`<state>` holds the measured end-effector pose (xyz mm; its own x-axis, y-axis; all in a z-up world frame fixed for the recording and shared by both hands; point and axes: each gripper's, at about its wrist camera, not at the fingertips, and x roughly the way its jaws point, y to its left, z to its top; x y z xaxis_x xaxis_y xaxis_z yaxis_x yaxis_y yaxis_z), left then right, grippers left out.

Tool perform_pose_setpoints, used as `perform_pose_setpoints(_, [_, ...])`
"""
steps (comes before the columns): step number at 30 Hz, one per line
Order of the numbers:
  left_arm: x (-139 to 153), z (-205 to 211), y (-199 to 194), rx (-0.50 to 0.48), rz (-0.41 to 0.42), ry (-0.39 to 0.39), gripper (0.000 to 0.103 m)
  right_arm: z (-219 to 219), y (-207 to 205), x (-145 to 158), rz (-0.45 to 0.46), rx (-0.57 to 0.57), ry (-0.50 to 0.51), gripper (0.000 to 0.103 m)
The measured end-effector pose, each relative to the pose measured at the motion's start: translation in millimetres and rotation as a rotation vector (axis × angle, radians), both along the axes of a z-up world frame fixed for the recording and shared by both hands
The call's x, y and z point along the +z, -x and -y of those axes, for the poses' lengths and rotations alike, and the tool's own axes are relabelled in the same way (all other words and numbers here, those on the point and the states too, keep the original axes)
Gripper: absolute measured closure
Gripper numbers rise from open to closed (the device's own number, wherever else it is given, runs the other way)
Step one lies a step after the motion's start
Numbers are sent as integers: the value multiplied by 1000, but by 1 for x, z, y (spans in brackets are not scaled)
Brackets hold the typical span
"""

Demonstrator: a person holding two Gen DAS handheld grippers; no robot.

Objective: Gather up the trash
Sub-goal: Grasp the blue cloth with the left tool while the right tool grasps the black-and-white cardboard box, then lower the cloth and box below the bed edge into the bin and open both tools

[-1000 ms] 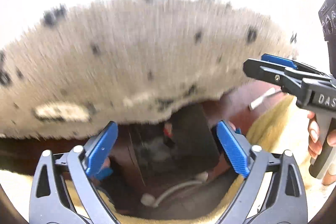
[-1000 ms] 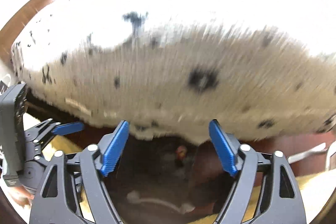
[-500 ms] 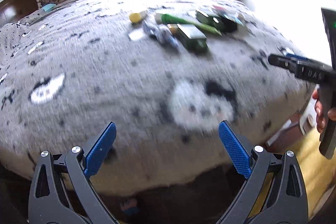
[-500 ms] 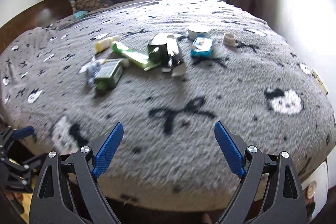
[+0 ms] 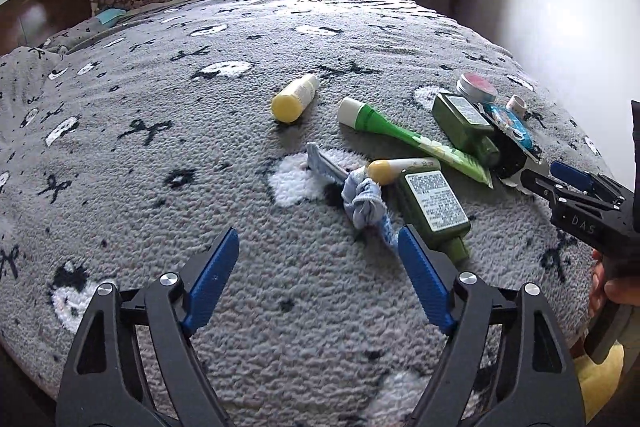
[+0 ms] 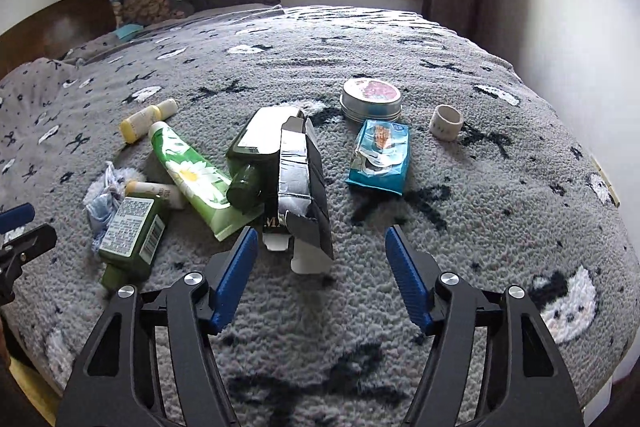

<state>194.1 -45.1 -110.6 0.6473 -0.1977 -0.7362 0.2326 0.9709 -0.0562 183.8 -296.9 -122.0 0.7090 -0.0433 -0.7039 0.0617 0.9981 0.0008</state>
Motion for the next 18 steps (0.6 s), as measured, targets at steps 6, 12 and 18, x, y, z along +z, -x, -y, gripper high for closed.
perform_pose_setpoints(6, [-16, 25, -25, -15, -20, -50, 42, -4, -21, -8, -15, 4, 43, 55])
perform_pose_setpoints(12, [-33, 35, -44, -27, -76, -32, 59, -2, -37, -16, -32, 1, 14, 76])
perform_pose_setpoints(18, [-32, 41, -44, -57, -75, -31, 80, -4, -35, -11, -7, -11, 31, 97])
